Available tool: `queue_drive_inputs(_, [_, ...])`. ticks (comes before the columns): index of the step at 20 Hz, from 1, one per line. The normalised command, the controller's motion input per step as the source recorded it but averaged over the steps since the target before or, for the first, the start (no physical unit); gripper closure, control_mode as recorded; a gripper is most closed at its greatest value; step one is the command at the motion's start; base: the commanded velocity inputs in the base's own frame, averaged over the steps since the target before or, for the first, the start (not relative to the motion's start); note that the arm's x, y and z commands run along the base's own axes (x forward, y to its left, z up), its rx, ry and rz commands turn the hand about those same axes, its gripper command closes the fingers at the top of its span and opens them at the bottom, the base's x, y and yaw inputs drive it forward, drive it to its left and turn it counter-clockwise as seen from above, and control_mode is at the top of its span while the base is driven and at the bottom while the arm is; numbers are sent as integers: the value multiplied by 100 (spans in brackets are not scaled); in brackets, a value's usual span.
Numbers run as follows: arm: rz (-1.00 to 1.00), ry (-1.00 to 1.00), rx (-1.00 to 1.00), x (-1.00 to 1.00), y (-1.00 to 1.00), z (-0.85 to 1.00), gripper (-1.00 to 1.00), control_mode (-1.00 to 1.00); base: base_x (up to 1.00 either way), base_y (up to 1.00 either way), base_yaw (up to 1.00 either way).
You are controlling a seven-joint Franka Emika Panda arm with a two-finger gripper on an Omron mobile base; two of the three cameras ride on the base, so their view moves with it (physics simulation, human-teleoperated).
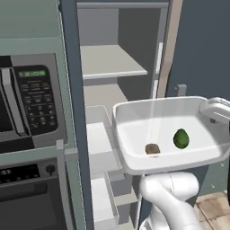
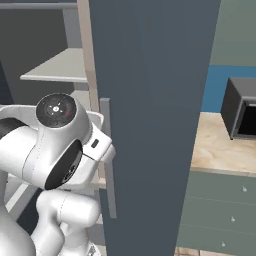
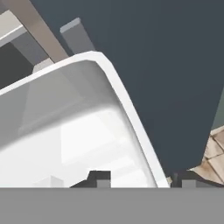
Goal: Take the avocado and garlic out of the freezer and place them in the tupperware container on the counter. Then put the tupperware containing the vegetables back in the freezer.
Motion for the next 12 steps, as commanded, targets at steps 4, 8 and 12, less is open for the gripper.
queue_drive_inputs(4, [-3,1,0,0,18,0,100,-100,0,0,0])
queue_drive_inputs(8, [-1,2,0,0,-3,5,100,-100,0,0,0])
queue_drive_inputs(12, [-5,0,0,0,-33,36,100,-100,0,0,0])
